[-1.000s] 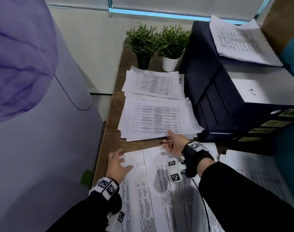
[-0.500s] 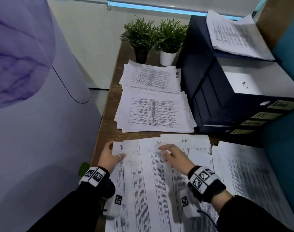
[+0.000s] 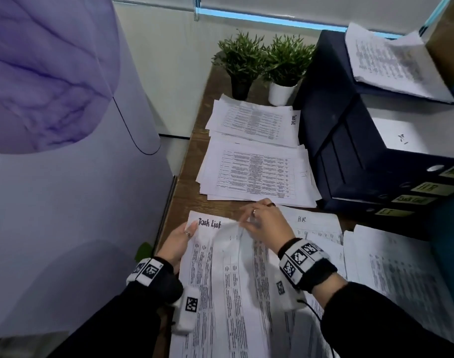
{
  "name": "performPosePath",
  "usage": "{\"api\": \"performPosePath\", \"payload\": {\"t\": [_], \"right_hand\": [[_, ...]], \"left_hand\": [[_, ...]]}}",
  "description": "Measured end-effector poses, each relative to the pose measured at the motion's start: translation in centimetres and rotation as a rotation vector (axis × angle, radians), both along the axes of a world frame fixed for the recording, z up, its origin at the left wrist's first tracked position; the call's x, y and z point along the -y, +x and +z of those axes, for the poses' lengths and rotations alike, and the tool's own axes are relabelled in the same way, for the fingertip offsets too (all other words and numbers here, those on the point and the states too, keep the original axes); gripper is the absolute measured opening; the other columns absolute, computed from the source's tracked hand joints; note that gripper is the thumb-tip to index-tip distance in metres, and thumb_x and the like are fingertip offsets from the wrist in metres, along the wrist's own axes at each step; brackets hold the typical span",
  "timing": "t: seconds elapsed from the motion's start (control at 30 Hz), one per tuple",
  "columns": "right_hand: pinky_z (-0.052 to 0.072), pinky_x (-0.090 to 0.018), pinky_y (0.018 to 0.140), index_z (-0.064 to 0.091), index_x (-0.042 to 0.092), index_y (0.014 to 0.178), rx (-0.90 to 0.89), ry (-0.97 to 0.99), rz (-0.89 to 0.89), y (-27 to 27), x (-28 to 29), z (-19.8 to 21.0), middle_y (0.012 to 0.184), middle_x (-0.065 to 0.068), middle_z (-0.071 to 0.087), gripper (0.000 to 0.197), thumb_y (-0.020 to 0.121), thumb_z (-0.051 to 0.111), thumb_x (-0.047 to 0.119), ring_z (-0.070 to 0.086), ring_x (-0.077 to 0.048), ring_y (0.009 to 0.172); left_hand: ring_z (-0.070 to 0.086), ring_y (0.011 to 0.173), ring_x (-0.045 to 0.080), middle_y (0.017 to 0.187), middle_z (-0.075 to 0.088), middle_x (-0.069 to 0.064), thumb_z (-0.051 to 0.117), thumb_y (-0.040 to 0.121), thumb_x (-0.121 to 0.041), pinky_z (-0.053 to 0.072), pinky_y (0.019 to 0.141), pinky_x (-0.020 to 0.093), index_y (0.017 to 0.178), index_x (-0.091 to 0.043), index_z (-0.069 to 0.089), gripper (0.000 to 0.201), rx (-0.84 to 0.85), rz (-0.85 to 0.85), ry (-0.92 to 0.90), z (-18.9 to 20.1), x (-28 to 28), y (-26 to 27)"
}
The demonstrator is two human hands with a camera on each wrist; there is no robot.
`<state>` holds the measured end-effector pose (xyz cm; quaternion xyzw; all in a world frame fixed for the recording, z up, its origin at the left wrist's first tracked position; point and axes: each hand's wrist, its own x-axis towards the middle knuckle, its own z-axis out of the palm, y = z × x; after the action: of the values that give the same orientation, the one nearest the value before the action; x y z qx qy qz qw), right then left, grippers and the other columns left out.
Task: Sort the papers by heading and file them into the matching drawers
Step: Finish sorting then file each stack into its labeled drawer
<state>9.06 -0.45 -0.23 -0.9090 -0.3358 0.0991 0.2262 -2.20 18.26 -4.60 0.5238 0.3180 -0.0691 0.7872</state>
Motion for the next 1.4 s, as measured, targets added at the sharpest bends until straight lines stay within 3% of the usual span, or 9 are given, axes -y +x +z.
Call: {"api": "performPosePath", "payload": {"t": [0.17, 0.37, 0.57, 0.73, 0.8, 0.97, 1.1, 1.27, 1.4], "right_hand": [[0.043, -0.04, 0.098, 0.069, 0.025, 0.079, -0.14, 0.018, 0.052, -0.2, 2.1, -0.1, 0.089, 0.019, 0.062, 0.011, 0.081, 0.063, 0.033, 0.054, -0.002, 0.089], [0.044, -0.037, 0.094, 0.051, 0.043, 0.057, -0.21, 0.058, -0.015, -0.1, 2.8, 0.5, 0.085, 0.007, 0.072, 0.033, 0.088, 0.058, 0.033, 0.065, -0.012, 0.077], [0.037, -0.043, 0.1, 0.065, 0.022, 0.09, -0.12, 0.064, -0.114, -0.8, 2.0, 1.1, 0.085, 0.009, 0.065, 0.013, 0.091, 0.054, 0.028, 0.056, -0.015, 0.09], [0.038, -0.04, 0.103, 0.069, 0.014, 0.086, -0.167, 0.222, -0.257, -1.1, 1.8, 0.0, 0.098, 0.011, 0.051, 0.017, 0.089, 0.058, 0.027, 0.056, -0.012, 0.096], [0.04, -0.032, 0.101, 0.069, 0.012, 0.087, -0.189, 0.288, -0.313, -1.1, 1.8, 0.0, 0.102, 0.008, 0.048, 0.016, 0.088, 0.059, 0.024, 0.053, -0.009, 0.096], [0.039, -0.019, 0.095, 0.065, 0.01, 0.099, -0.241, 0.353, -0.397, -0.3, 3.2, -0.3, 0.11, 0.006, 0.045, 0.017, 0.088, 0.06, 0.022, 0.051, -0.002, 0.095], [0.043, -0.028, 0.097, 0.049, 0.014, 0.119, -0.279, 0.273, -0.366, 0.0, 4.1, -0.8, 0.123, 0.004, 0.039, 0.038, 0.087, 0.061, 0.03, 0.052, -0.01, 0.105], [0.041, -0.041, 0.101, 0.058, 0.011, 0.108, -0.16, 0.024, -0.173, -0.8, 4.6, -1.5, 0.13, 0.009, 0.048, 0.024, 0.091, 0.05, 0.026, 0.053, -0.014, 0.106], [0.037, -0.047, 0.103, 0.049, 0.019, 0.128, -0.157, -0.093, -0.096, -1.0, 4.5, -2.0, 0.143, 0.005, 0.033, 0.042, 0.086, 0.051, 0.015, 0.037, -0.018, 0.127]], "left_hand": [[0.057, 0.114, 0.025, 0.126, 0.059, 0.01, 0.04, 0.098, -0.02, 0.043, 0.1, 0.047, 0.121, -0.021, 0.056, 0.028, 0.014, 0.14, 0.156, -0.8, 0.0, 0.1], [0.044, 0.13, 0.019, 0.143, 0.044, 0.002, 0.037, 0.088, 0.013, 0.038, 0.107, 0.045, 0.13, -0.057, 0.031, 0.082, 0.156, 0.258, 0.413, -1.6, 0.1, 0.2], [0.021, 0.137, 0.021, 0.146, 0.033, -0.002, 0.047, 0.093, -0.014, 0.015, 0.114, 0.048, 0.114, -0.027, 0.062, 0.029, 0.011, 0.019, 1.005, 0.5, 2.3, 0.7], [0.056, 0.108, 0.016, 0.124, 0.057, 0.005, 0.051, 0.092, -0.029, 0.047, 0.097, 0.033, 0.123, -0.036, 0.047, 0.031, 0.106, -0.282, 0.334, 0.6, 4.5, 1.0], [0.059, 0.099, 0.014, 0.123, 0.059, 0.009, 0.044, 0.097, -0.021, 0.049, 0.082, 0.02, 0.125, -0.022, 0.049, 0.028, 0.07, -0.359, 0.322, 0.8, 5.3, 1.4], [0.057, 0.06, 0.012, 0.072, 0.064, -0.001, 0.035, 0.093, -0.047, 0.047, 0.056, 0.025, 0.117, -0.022, 0.055, 0.04, 0.064, -0.231, -0.028, 0.6, 6.4, 1.4], [0.057, 0.07, 0.021, 0.08, 0.067, 0.008, 0.049, 0.094, -0.016, 0.043, 0.058, 0.027, 0.117, -0.013, 0.062, 0.026, 0.046, -0.226, 0.106, -0.2, 6.6, 1.0], [0.059, 0.113, 0.023, 0.124, 0.062, 0.005, 0.064, 0.076, -0.052, 0.042, 0.1, 0.044, 0.12, -0.021, 0.059, 0.054, 0.035, -0.173, 0.02, -0.3, 6.9, 1.1], [0.062, 0.108, 0.028, 0.114, 0.066, 0.01, 0.045, 0.096, -0.015, 0.049, 0.094, 0.042, 0.104, -0.021, 0.063, 0.021, 0.111, -0.186, 0.18, 0.5, 7.4, 1.3]]}}
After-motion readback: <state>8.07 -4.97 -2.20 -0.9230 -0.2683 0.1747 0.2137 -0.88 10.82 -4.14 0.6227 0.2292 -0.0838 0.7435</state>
